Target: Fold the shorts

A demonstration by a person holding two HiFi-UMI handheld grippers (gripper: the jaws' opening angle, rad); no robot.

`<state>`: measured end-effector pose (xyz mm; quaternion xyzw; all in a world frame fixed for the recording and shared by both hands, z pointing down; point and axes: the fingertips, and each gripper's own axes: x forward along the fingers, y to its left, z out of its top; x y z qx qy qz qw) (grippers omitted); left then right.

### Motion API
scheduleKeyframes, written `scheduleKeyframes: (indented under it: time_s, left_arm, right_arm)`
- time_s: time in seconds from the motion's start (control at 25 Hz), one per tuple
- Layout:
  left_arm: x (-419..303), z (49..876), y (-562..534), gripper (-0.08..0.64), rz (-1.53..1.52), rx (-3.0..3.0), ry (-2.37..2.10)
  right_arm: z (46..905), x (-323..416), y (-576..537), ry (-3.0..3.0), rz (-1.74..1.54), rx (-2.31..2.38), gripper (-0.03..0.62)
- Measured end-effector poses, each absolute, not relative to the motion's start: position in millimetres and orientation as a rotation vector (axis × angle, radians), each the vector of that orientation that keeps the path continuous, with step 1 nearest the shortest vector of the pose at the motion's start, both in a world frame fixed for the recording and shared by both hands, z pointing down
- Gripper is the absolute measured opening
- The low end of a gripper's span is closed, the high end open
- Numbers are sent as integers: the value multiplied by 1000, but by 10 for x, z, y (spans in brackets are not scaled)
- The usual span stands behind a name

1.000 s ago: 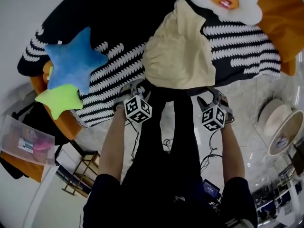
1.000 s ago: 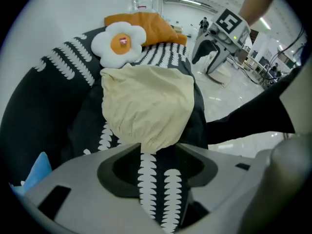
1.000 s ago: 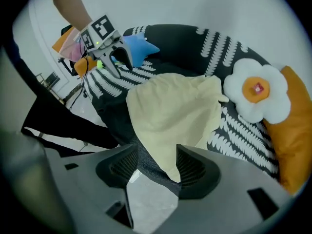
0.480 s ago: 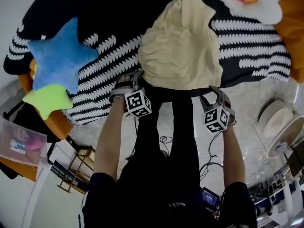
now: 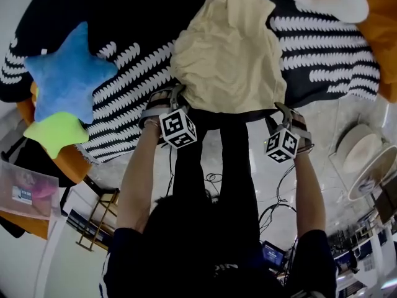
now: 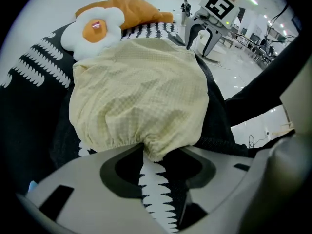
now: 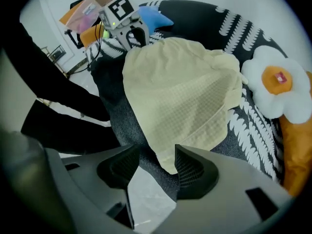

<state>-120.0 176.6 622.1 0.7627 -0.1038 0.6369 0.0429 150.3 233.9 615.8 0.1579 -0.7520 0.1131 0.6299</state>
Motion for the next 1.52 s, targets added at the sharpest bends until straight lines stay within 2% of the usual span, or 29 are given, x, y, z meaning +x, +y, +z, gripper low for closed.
scheduleKeyframes:
  time_s: [0.04, 0.16, 0.36, 0.48, 0.52, 0.8, 1.24, 1.32, 1.52]
  left_arm:
    - [-1210, 6204, 1742, 185, 1946, 2341, -329]
    - [-1234, 6113, 1615, 46, 1958, 2378, -412]
    - [-1243, 6017, 1550, 46, 1934, 2346, -399]
    - [-1308, 5902, 1519, 44, 1919, 2321, -362]
    - [-1329, 5849, 1517, 44, 1917, 2320, -336]
    - [-1395, 5359, 1524, 43, 1912, 2323, -117]
    - [-1270, 4209, 2095, 43, 1779, 2304, 65]
    - [-1340, 4035, 1905, 43, 1774, 2308, 15]
    - [-1552, 3241, 692, 41, 1778, 2435, -312]
  right_arm:
    - [6203, 1549, 2332, -1710, 257, 349, 230]
    - [6304, 1647, 2301, -1697, 249, 319, 201]
    - [6392, 1733, 2248, -1661, 129, 203, 166]
    - [6361, 1758, 2164, -1645, 95, 206, 97]
    - [6330, 1782, 2130, -1642, 94, 219, 36]
    - [5835, 1842, 2016, -1677, 178, 148, 26]
    - [4257, 2008, 2559, -1627, 360, -134, 25]
    - [4047, 1978, 2228, -1666, 295, -60, 25]
    - [3178, 1785, 437, -1769, -4, 357, 25]
